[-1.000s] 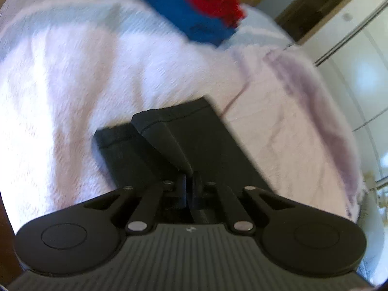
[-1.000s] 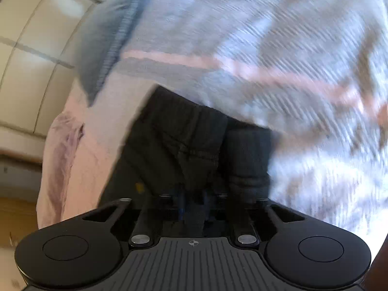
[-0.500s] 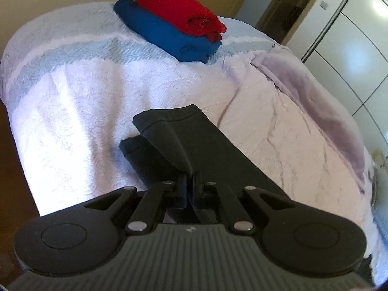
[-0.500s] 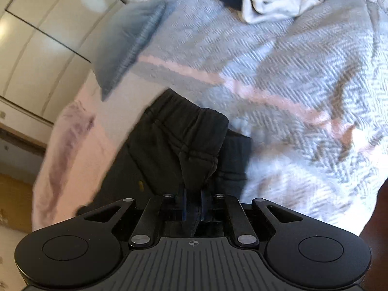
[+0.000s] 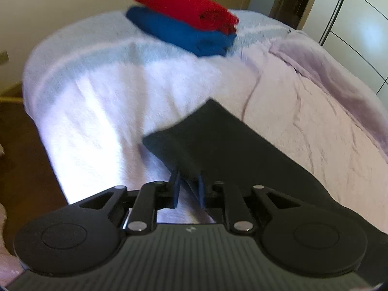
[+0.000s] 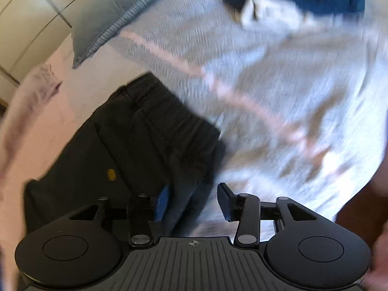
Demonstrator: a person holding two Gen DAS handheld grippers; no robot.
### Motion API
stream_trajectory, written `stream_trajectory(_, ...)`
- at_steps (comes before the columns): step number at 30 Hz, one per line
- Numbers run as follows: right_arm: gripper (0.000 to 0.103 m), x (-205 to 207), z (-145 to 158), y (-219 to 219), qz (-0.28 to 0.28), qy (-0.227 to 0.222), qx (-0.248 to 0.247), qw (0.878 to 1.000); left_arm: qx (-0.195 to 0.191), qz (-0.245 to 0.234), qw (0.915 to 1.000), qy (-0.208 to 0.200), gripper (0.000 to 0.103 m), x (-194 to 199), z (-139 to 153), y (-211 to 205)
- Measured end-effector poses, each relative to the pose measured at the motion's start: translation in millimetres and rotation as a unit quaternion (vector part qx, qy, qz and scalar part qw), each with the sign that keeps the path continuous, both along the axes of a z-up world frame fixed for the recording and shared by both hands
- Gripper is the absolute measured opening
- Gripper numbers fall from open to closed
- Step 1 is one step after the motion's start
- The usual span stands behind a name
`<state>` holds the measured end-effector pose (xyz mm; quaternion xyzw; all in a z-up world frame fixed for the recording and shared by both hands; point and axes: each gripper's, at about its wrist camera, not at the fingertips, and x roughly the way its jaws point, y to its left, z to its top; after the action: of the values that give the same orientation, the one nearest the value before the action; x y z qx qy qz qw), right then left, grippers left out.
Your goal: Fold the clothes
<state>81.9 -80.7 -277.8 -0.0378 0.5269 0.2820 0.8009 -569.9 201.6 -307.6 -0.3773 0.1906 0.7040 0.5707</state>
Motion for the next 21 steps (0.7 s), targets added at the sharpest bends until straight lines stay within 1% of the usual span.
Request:
stream_trajectory(2,0.044,-15,8,10,0.024,-0.051,-0.021,0.998,0.001,-0.014,0.9998,0.01,0.011,3,-1,6)
stream_trajectory(5,0.044,-35,10,26,0.069,-0.095,-0.027,0.993,-0.002,-0.036,0.9991,0.023,0.013,8,-4,17)
stream_trajectory(6,0.044,-41,9,31,0.083,-0.105,-0.031,0.991,-0.009,-0.033,0.9991,0.025,0.012,8,-9,21)
stream_trajectory(8,0.044,-50,2,39,0.103,-0.114,-0.054,0.987,-0.024,-0.006,0.9995,0.02,0.011,3,-17,27)
stream_trajectory(10,0.044,-53,-1,40,0.104,-0.117,-0.062,0.986,-0.014,0.011,0.9998,-0.001,0.012,-4,-13,23)
stream_trajectory(12,0.044,-53,-4,37,0.1,-0.114,-0.065,0.986,-0.012,0.021,0.9997,-0.003,0.012,-8,-11,18)
stream_trajectory(15,0.044,-46,-9,35,0.08,-0.092,-0.066,0.99,-0.033,0.042,0.9984,-0.015,0.013,-19,-19,16)
stream_trajectory(17,0.044,-44,-13,37,0.069,-0.079,-0.068,0.992,-0.044,0.061,0.9964,-0.039,0.015,-28,-28,19)
stream_trajectory(18,0.044,-44,-15,39,0.068,-0.076,-0.073,0.992,-0.044,0.067,0.9954,-0.053,0.014,-31,-30,21)
stream_trajectory(20,0.045,-43,-19,43,0.066,-0.073,-0.083,0.992,-0.031,0.06,0.9956,-0.065,0.003,-33,-28,25)
stream_trajectory(21,0.045,-43,-22,45,0.063,-0.07,-0.086,0.992,-0.023,0.05,0.9963,-0.066,0.001,-32,-26,27)
